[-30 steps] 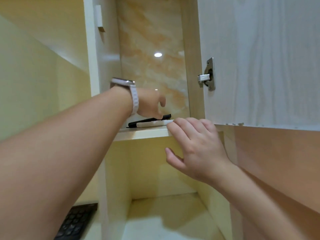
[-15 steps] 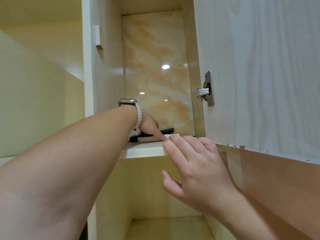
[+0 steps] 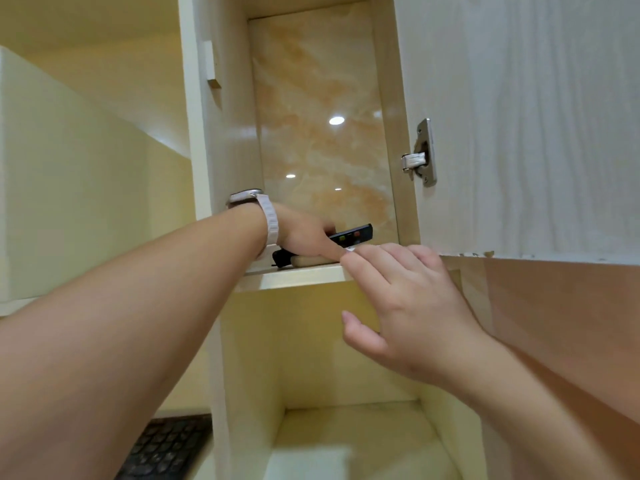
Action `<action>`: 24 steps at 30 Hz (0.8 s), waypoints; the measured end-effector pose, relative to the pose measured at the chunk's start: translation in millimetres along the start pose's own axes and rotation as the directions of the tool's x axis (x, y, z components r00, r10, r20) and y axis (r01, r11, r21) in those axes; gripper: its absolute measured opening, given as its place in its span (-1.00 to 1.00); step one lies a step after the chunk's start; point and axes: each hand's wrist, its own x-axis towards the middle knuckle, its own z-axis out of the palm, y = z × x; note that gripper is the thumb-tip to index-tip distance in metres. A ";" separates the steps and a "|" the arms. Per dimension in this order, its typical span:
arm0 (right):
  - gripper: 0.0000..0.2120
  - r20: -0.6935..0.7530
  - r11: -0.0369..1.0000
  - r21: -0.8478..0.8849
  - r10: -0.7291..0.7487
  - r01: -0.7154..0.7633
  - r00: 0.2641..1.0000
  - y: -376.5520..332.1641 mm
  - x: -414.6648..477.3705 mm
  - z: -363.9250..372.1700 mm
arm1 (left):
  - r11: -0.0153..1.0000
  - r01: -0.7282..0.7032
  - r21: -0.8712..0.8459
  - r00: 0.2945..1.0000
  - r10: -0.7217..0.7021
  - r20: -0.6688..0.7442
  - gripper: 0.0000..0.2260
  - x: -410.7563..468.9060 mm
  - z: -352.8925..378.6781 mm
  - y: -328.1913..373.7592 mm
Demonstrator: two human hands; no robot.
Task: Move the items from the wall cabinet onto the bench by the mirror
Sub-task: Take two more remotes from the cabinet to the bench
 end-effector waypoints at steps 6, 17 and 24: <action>-0.47 0.068 0.994 0.069 0.084 -0.089 0.994 -5.1 8.0 -17.2 | 0.988 -0.109 -0.106 0.989 0.096 -0.117 -0.61 -38.9 1.6 4.1; -0.54 0.116 0.988 0.022 0.149 -0.153 0.982 -12.5 18.0 -24.9 | 0.952 -0.263 -0.157 0.914 0.194 -0.356 -0.60 -74.0 17.4 -12.2; -0.69 0.029 0.990 0.081 0.112 -0.114 0.993 -9.7 18.7 -24.7 | 0.919 -0.328 -0.219 0.885 0.219 -0.411 -0.69 -83.9 25.9 -17.6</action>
